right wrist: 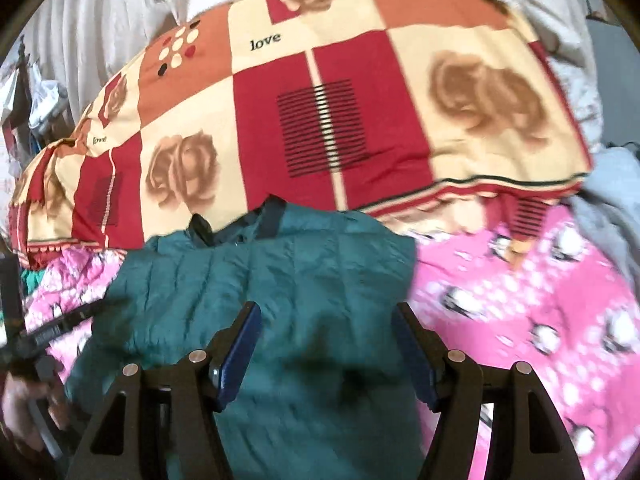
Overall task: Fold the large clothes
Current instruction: 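Grasp the jacket hem with both grippers and lift it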
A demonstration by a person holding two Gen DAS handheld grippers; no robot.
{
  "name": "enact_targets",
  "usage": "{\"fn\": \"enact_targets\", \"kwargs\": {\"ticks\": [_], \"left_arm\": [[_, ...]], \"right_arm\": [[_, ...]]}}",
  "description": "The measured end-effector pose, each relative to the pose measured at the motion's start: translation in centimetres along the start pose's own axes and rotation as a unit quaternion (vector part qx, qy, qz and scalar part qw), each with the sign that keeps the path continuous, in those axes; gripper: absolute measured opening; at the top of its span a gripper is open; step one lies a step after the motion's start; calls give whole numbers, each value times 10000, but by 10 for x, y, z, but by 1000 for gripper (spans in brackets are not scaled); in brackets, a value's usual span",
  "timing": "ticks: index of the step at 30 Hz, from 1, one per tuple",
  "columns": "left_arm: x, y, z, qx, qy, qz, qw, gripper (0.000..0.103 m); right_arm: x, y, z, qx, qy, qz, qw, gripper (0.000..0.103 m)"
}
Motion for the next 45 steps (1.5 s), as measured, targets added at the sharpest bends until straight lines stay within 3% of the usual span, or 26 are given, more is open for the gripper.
{"fn": "enact_targets", "kwargs": {"ticks": [8,14,18,21,23,26,29,33,35,38,42,45], "left_arm": [[20,-31,-79,-174,133,831,9963,84],[53,-55,-124,-273,317,517,9978,84],[62,-67,-141,-361,327,285,9984,84],[60,-83,-147,-191,337,506,9980,84],[60,-95,-155,-39,476,545,9974,84],[53,-100,-166,-48,377,396,9985,84],[51,-103,-172,-136,300,412,9986,84],[71,-125,-165,20,424,415,9982,84],[89,-136,-160,286,542,-18,9981,84],[97,-133,-165,83,415,-182,9989,84],[100,-154,-156,466,146,-404,9980,84],[95,-161,-155,528,-23,-334,9980,88]], "right_arm": [[-30,-53,-85,123,135,-5,9998,65],[-43,-91,-126,359,35,163,9992,65],[-45,-117,-145,148,291,-28,9995,72],[-48,-150,-144,566,688,448,9950,72],[-42,-158,-145,638,854,208,9941,72],[-32,-170,-144,872,1154,238,9892,72],[-32,-183,-135,1145,1129,373,9863,72],[-37,-187,-139,1092,1327,794,9819,73],[-33,-184,-145,1028,1566,956,9776,72],[-31,-187,-145,1038,1529,902,9786,72],[-29,-191,-138,1008,1458,826,9807,73],[-24,-192,-134,940,1398,686,9833,78]]}}
Point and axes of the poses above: each gripper's, at about its wrist camera, not at the fingertips, and z roughly the way its jaws point, x to its left, y to its top, the point moved 9 cm from there along z, roughly the way its jaws point, and after that the axes turned 14 degrees about -x, right-handed, at the moved point
